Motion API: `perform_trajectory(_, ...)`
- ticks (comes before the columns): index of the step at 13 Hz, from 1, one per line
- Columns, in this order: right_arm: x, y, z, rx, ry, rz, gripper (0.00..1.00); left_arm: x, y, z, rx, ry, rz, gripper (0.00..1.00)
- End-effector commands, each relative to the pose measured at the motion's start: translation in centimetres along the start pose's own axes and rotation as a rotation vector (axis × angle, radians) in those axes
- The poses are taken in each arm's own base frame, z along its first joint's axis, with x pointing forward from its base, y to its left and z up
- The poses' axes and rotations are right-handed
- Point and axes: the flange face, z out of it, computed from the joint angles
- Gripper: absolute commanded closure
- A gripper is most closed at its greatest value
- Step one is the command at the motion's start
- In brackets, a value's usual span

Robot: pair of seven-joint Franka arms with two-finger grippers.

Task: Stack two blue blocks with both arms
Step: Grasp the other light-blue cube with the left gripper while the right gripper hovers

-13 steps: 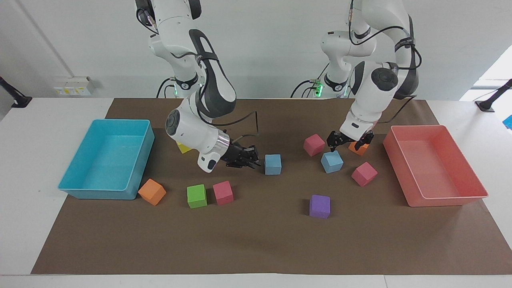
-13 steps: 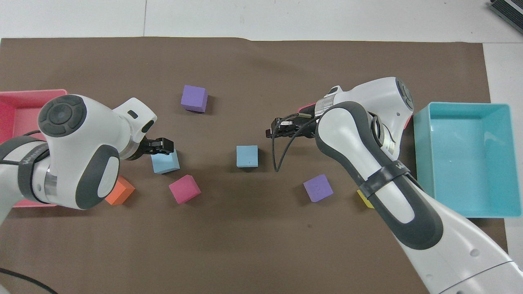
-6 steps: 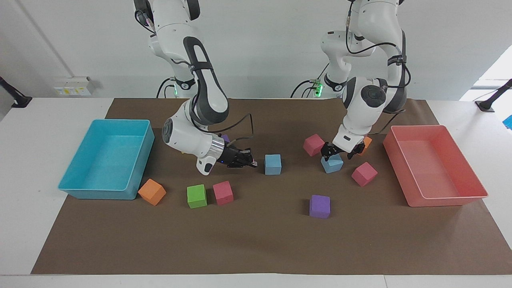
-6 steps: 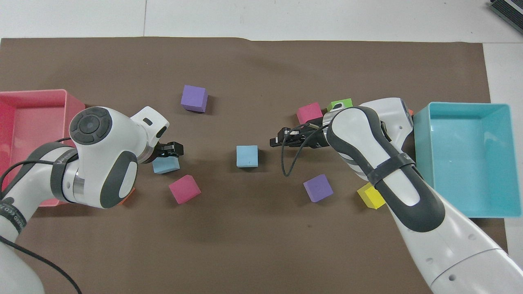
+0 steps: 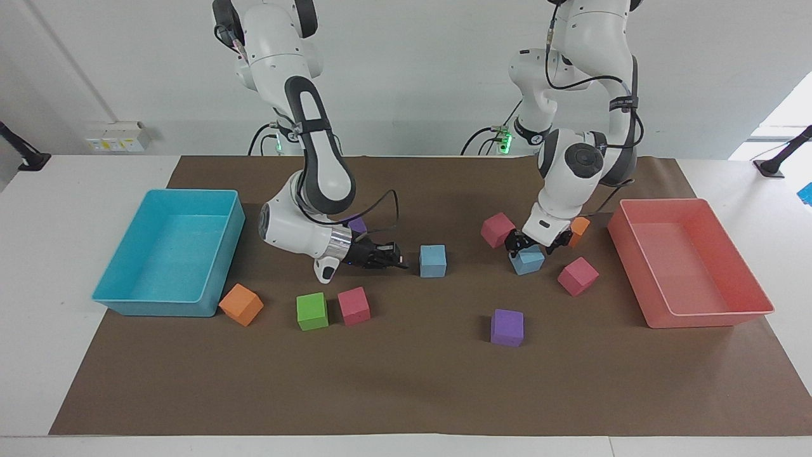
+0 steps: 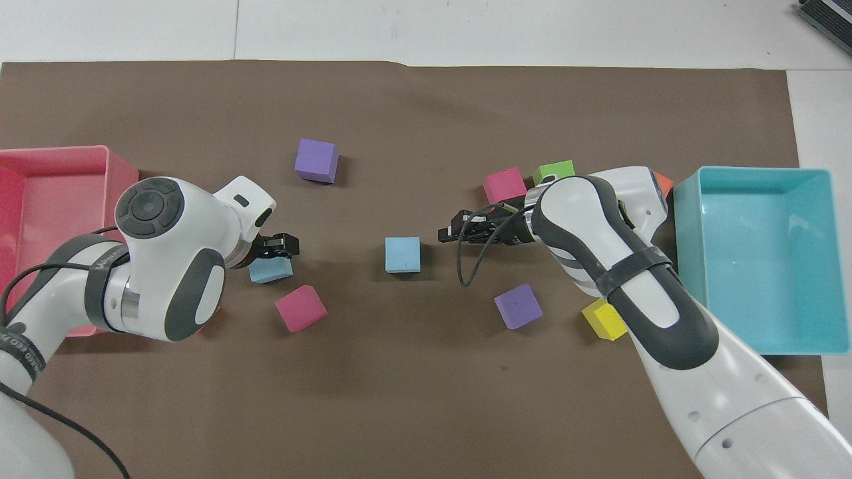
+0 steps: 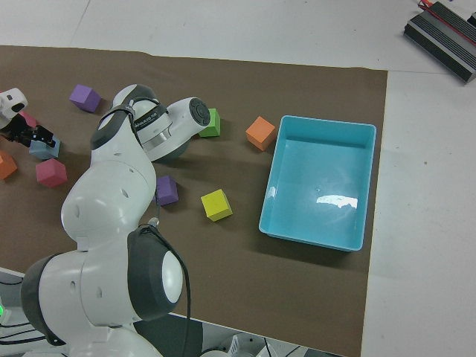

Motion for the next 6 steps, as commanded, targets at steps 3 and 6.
perform_trajectory(3, -0.46, 0.83, 0.75, 0.032, 0.012, 0.003, 1.0, -0.67, 0.0, 0.42, -0.005, 0.008, -0.015, 0.27)
perform_trajectory(6, -0.58, 1.54, 0.94, 0.032, 0.007, 0.016, 1.0, -0.59, 0.3, 0.25, -0.007, 0.012, -0.056, 0.63)
